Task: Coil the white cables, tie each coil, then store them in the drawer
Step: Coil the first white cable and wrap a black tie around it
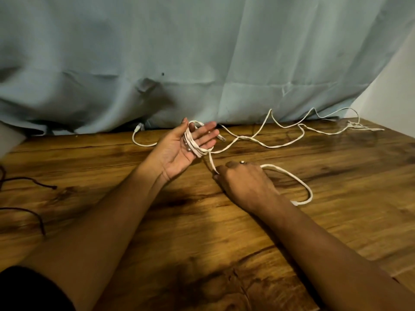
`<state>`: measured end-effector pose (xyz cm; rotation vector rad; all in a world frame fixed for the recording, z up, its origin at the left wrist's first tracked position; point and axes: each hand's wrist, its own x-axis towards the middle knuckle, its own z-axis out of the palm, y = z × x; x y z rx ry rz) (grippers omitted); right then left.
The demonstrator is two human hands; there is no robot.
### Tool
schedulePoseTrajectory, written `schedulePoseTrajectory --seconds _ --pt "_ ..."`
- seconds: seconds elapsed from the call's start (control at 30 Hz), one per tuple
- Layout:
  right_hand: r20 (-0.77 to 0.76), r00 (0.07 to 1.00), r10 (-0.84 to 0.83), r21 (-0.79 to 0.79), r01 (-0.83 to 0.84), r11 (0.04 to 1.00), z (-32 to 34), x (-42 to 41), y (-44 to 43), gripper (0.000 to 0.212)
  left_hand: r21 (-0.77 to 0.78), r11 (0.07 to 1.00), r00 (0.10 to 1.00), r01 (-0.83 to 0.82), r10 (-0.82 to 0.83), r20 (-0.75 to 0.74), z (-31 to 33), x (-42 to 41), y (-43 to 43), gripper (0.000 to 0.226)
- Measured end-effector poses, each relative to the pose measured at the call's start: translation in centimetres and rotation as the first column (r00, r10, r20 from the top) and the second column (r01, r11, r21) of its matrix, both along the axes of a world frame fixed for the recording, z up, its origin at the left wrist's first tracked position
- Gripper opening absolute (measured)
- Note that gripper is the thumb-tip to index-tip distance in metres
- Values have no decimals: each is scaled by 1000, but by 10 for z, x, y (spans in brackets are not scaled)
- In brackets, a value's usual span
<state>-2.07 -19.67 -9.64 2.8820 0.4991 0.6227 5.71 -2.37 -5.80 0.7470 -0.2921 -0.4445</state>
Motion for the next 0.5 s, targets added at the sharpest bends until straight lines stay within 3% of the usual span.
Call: schedulePoseTrajectory --seconds 0.23,0.37,0.5 --pt "41 962 271 33 -273 962 -1 -7 11 13 146 981 990 -124 133 -47 -5 5 -5 37" --pt "79 949 304 110 -312 944 0 -8 8 17 447 861 967 -242 177 183 -13 5 -8 33" --pt "190 951 245 281 -292 914 7 -13 -2 28 622 740 930 -255 11 368 -19 -3 -10 34"
